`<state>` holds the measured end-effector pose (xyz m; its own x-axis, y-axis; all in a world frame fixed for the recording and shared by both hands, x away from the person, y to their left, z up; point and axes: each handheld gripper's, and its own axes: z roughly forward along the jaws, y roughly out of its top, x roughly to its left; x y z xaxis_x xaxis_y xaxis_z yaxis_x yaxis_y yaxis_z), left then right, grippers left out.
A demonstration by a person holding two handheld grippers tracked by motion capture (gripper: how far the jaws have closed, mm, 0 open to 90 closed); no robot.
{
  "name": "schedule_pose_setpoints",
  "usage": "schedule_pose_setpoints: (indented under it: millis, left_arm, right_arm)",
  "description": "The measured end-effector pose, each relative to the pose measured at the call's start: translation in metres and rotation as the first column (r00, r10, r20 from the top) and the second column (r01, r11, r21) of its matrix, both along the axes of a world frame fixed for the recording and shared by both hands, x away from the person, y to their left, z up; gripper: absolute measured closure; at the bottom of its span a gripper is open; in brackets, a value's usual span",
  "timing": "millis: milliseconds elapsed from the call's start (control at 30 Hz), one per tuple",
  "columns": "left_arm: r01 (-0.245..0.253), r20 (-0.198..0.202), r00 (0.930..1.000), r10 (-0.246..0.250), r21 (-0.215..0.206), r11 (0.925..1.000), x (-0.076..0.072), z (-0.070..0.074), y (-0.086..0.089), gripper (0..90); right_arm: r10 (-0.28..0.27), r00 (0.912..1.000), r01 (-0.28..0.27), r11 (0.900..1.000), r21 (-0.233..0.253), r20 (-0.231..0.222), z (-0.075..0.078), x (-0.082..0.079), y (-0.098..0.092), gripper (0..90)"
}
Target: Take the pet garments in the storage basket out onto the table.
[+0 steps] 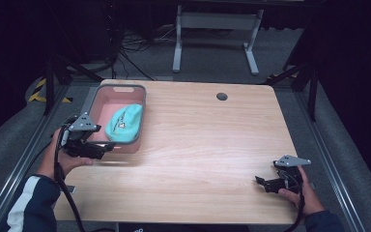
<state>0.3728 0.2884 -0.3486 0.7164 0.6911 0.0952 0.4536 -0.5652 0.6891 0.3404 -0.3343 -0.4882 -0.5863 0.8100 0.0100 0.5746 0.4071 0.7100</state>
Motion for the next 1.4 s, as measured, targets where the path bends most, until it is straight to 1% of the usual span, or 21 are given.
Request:
schedule_pose_setpoints:
  millis: [267,300,367,467,500,633,700,767,800,833,867,933,967,1067,1100,1133,1167,1267,1300,1333,1400]
  left_arm:
    - [-0.005,-0.033,0.9994,0.006,0.019,0.9998,0.017,0.000,-0.002,19.0]
    - [-0.008,-0.035,0.9994,0.009,0.032,0.9995,0.019,0.000,-0.002,19.0]
    - [-0.012,-0.051,0.9986,0.014,0.022,0.9997,0.024,0.000,-0.003,19.0]
    - [-0.012,-0.052,0.9986,0.014,0.040,0.9991,0.029,-0.001,-0.005,19.0]
    - [-0.011,-0.067,0.9976,0.014,0.046,0.9989,0.033,-0.001,-0.006,19.0]
    - [-0.011,-0.080,0.9967,0.016,0.065,0.9978,0.045,0.001,-0.010,19.1]
    - [-0.003,-0.087,0.9961,0.011,0.089,0.9960,0.053,0.002,-0.012,19.1]
    - [-0.002,-0.106,0.9943,0.013,0.101,0.9949,0.063,0.002,-0.014,19.1]
    - [-0.004,-0.118,0.9929,0.018,0.119,0.9929,0.070,0.000,-0.016,19.1]
    - [-0.004,-0.118,0.9929,0.018,0.119,0.9929,0.070,0.000,-0.016,19.1]
    - [-0.007,-0.128,0.9915,0.025,0.137,0.9906,0.077,-0.003,-0.019,19.1]
    - [0.005,-0.164,0.9863,0.020,0.149,0.9888,0.088,-0.007,-0.022,19.1]
    - [0.005,-0.164,0.9863,0.020,0.149,0.9888,0.088,-0.007,-0.022,19.1]
    - [0.002,-0.211,0.9768,0.034,0.168,0.9859,0.107,-0.017,-0.028,19.1]
    - [0.000,-0.210,0.9768,0.042,0.192,0.9814,0.111,-0.021,-0.030,19.0]
    - [0.005,-0.245,0.9682,0.050,0.221,0.9753,0.117,-0.027,-0.034,18.9]
    - [0.006,-0.273,0.9604,0.058,0.227,0.9738,0.122,-0.031,-0.036,19.1]
    - [0.001,-0.314,0.9460,0.081,0.254,0.9673,0.134,-0.043,-0.039,19.3]
    - [-0.005,-0.337,0.9363,0.098,0.266,0.9641,0.139,-0.047,-0.040,19.3]
    - [-0.006,-0.348,0.9315,0.108,0.282,0.9594,0.142,-0.050,-0.041,19.7]
    - [-0.017,-0.357,0.9231,0.142,0.331,0.9434,0.149,-0.058,-0.044,21.1]
  right_arm:
    - [0.001,1.0000,-0.001,1.000,0.000,0.000,0.000,0.000,0.000,0.7]
    - [0.000,1.0000,0.000,1.000,0.000,0.000,0.000,0.000,0.000,0.7]
    - [0.001,1.0000,-0.001,1.000,0.000,0.000,0.000,0.000,0.000,0.7]
    - [0.001,1.0000,-0.001,1.000,0.000,0.000,0.000,0.000,0.000,0.7]
    - [0.001,1.0000,-0.001,1.000,0.000,0.000,0.000,0.000,0.000,0.7]
    - [0.001,1.0000,-0.001,1.000,0.000,0.000,0.000,0.000,0.000,0.7]
    - [0.001,1.0000,-0.001,1.000,0.000,0.000,0.000,0.000,0.000,0.7]
    - [0.001,1.0000,-0.001,1.000,0.000,0.000,0.000,0.000,0.000,0.7]
    - [0.001,1.0000,-0.001,1.000,0.000,0.000,0.000,0.000,0.000,0.7]
    - [0.001,1.0000,-0.001,1.000,0.000,0.000,0.000,0.000,0.000,0.7]
    - [0.001,1.0000,-0.001,1.000,0.000,-0.001,0.000,0.000,0.000,0.7]
    - [0.001,1.0000,-0.001,1.000,0.000,0.000,0.000,0.000,0.000,0.7]
    - [0.001,1.0000,-0.001,1.000,0.000,0.000,0.000,0.000,0.000,0.7]
    - [0.001,1.0000,-0.001,1.000,0.000,0.000,0.000,0.000,0.000,0.7]
    - [0.003,1.0000,-0.003,1.000,0.001,0.000,0.000,0.000,0.000,0.7]
    - [0.003,1.0000,-0.003,1.000,0.002,0.001,0.000,0.000,0.000,0.7]
    - [0.003,1.0000,-0.003,1.000,0.002,0.001,0.000,0.000,0.000,0.7]
    - [0.004,1.0000,-0.004,1.000,0.001,0.001,0.000,0.000,0.000,0.7]
    - [0.004,1.0000,-0.004,1.000,0.002,0.002,0.000,0.000,0.000,0.7]
    - [0.004,1.0000,-0.004,1.000,0.001,0.001,0.000,0.000,0.000,0.7]
    - [0.004,1.0000,-0.004,1.000,0.001,0.001,0.000,0.000,0.000,0.7]
